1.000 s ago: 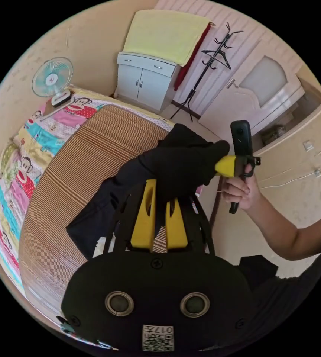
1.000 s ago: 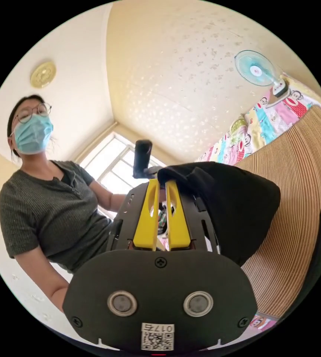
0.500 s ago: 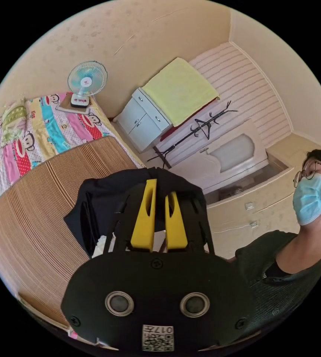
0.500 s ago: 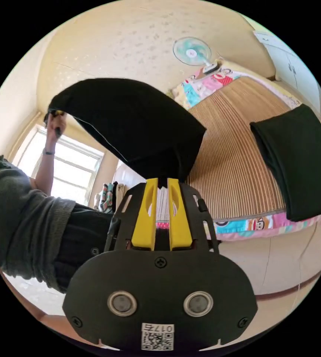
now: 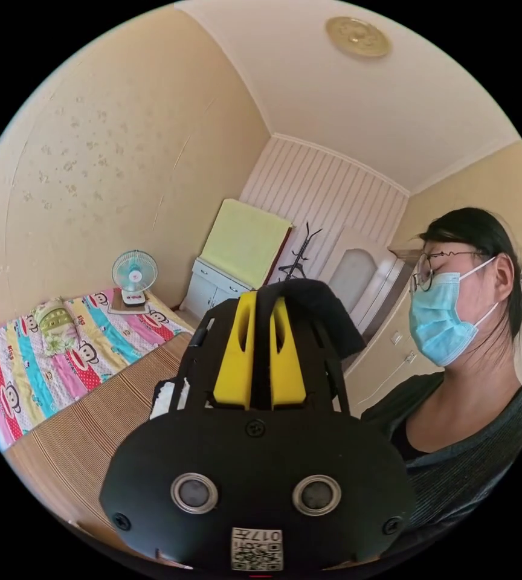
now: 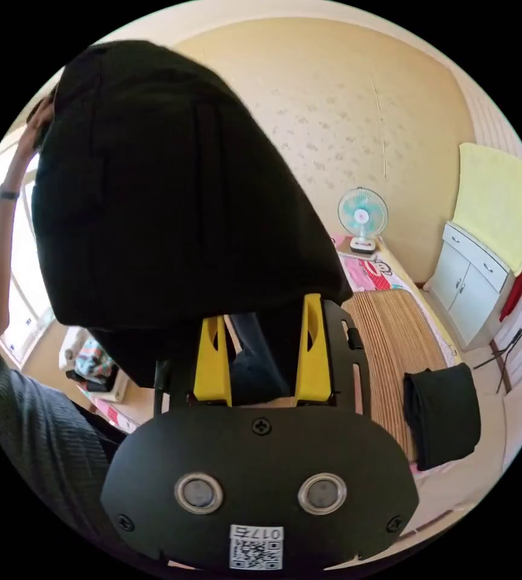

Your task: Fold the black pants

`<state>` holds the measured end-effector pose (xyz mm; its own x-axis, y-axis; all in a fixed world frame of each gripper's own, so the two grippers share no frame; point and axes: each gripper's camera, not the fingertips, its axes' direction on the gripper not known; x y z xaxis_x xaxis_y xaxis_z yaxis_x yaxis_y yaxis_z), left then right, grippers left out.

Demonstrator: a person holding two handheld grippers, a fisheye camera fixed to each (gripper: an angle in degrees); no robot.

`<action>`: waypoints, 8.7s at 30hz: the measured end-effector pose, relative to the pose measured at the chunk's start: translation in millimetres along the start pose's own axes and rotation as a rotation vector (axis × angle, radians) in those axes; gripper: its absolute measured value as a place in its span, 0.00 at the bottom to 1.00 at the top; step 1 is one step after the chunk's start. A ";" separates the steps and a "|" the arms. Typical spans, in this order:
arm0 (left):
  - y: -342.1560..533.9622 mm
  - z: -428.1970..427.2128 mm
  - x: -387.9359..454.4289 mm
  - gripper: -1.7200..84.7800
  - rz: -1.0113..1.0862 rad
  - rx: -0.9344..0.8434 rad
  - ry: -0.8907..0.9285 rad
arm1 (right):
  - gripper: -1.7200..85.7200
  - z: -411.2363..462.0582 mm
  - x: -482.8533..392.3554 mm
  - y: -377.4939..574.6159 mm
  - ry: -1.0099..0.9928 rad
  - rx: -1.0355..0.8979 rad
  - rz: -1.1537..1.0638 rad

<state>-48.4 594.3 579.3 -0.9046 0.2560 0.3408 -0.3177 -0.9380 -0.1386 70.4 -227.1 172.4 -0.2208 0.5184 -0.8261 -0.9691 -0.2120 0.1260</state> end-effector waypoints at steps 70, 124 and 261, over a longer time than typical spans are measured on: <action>298.7 -232.0 -468.5 0.13 -0.973 -0.808 -0.954 | 0.09 544.2 115.1 -10.5 -0.603 -1.278 0.204; 314.2 -198.9 -391.2 0.04 -0.891 -1.006 -0.432 | 0.16 216.4 459.2 -179.4 0.212 -1.008 0.611; 343.1 -463.4 -396.1 0.11 -1.203 -0.709 -0.504 | 0.14 424.5 217.1 -193.4 -0.416 -0.999 0.523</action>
<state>69.2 279.3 -34.2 0.1396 0.5318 0.8353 -0.9889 0.1176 0.0904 163.2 278.0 201.8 -0.7589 0.3670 -0.5379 -0.2792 -0.9297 -0.2404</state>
